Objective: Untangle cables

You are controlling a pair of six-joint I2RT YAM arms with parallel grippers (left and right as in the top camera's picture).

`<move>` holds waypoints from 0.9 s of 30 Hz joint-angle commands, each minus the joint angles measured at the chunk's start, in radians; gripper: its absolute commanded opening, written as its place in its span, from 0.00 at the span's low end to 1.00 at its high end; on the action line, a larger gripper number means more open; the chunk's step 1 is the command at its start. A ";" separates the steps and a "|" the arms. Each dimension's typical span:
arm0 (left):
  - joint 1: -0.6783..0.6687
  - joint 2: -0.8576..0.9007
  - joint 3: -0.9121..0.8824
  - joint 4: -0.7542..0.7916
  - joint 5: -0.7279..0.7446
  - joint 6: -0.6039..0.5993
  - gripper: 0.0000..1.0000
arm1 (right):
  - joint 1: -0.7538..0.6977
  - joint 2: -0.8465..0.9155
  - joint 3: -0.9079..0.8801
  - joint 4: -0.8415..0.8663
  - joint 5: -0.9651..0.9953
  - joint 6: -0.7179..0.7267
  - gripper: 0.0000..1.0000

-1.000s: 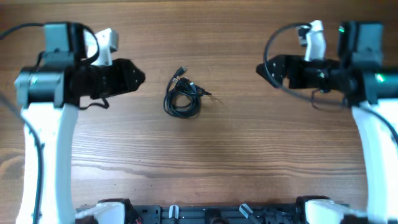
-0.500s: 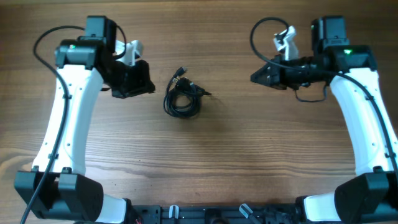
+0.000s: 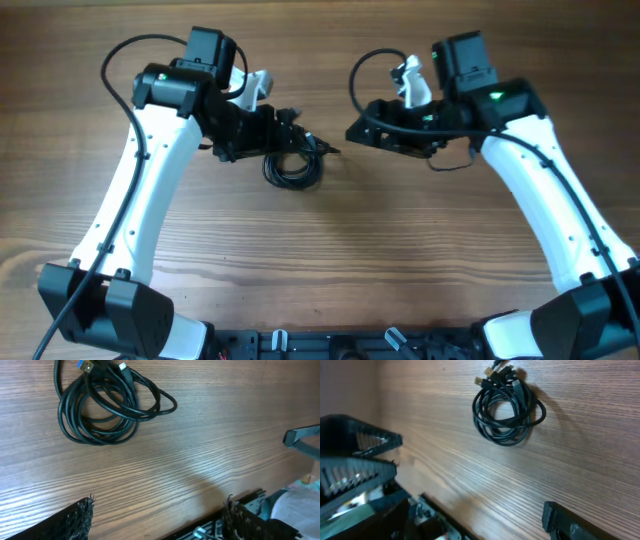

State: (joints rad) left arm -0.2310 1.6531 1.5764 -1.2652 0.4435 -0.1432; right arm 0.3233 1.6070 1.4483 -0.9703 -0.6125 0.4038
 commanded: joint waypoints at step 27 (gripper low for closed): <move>-0.014 0.024 -0.146 0.200 -0.335 -0.393 0.99 | 0.151 0.302 -0.194 0.392 0.160 0.336 0.83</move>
State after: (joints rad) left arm -0.2424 1.6592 1.5063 -1.1118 0.0761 -0.4965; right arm 0.4728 1.8366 1.2625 -0.5850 -0.3931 0.7292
